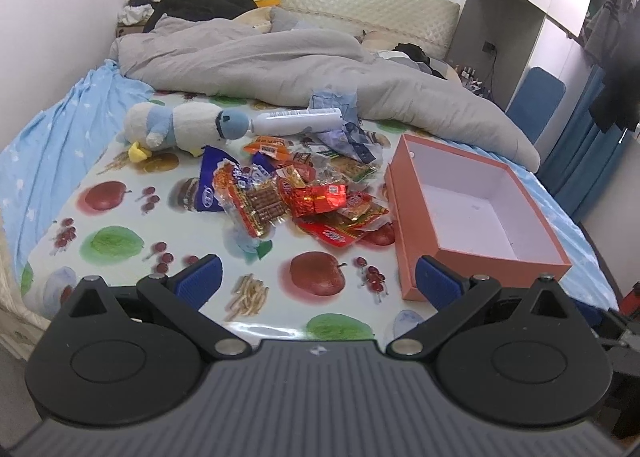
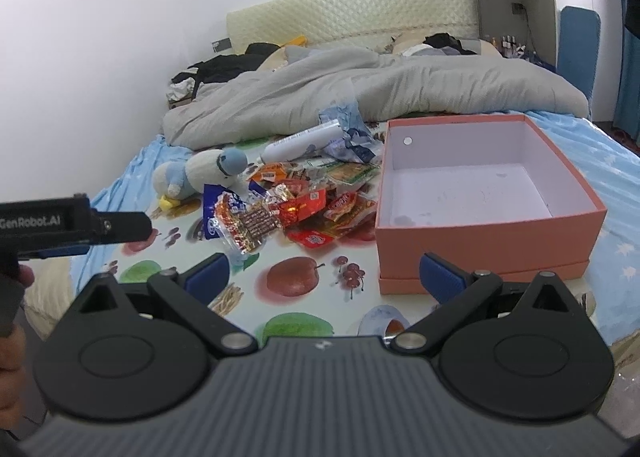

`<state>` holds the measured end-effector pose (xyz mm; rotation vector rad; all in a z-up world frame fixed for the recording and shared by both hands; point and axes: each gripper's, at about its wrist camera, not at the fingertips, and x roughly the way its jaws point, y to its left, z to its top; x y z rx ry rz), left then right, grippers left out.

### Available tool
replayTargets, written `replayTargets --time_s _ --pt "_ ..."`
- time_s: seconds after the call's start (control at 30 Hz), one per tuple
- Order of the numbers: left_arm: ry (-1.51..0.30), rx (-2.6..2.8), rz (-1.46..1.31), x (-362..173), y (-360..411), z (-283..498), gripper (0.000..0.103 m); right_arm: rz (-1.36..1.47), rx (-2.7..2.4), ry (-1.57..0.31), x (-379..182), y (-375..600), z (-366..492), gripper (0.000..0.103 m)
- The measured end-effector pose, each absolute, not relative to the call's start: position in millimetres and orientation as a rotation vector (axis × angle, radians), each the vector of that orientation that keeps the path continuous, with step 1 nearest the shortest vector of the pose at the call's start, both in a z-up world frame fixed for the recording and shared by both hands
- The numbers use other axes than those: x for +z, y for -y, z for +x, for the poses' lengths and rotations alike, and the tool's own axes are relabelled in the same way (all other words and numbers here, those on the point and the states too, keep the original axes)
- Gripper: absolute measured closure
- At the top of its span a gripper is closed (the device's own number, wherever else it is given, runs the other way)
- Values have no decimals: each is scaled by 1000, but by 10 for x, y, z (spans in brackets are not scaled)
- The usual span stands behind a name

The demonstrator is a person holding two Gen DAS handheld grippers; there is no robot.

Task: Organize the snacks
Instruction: 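Move both tools toward the snack pile beside the pink box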

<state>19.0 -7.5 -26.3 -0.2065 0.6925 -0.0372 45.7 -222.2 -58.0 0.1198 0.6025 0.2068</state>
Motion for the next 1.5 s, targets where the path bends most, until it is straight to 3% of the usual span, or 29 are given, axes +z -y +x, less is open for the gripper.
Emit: replayTargets --time_s 1.5 --pt "-679 -55 -178 -421 -163 338 0 106 221 -606 -777 2070 657 0"
